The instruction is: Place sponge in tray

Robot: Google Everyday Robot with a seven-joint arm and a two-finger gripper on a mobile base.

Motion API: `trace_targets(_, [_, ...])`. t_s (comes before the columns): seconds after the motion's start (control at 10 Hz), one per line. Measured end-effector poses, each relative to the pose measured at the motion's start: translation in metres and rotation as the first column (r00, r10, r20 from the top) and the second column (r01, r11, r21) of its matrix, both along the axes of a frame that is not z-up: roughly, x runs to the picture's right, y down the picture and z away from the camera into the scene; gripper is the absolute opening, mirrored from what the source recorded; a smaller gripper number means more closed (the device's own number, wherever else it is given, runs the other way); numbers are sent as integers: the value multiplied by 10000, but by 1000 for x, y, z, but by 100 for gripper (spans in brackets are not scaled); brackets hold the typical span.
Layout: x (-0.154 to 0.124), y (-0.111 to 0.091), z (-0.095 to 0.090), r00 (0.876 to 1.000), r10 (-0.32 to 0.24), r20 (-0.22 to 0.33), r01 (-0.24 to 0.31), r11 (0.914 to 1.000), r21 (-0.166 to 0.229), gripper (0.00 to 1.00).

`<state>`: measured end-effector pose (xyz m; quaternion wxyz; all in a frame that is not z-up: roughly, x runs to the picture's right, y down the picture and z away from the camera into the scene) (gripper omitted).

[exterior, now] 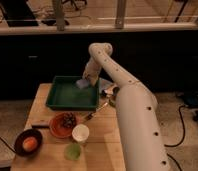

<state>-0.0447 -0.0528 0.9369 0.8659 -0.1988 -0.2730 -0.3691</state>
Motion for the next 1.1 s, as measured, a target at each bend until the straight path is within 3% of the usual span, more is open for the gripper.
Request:
trace_targets(0.3, [1,-1,1,10000,16,10,-16,10000,4,72])
trace_targets(0.5, [3,-2,2,10000,26,12,-26,10000,11,80])
trace_targets(0.7, [4,-3,3,10000,33,15,-33,10000,3,79])
trace_targets(0.8, [5,-4,2,10000,45,14,-45,10000,18,73])
trace_targets(1.1, [6,-5,3,10000,57,20,-57,10000,27,45])
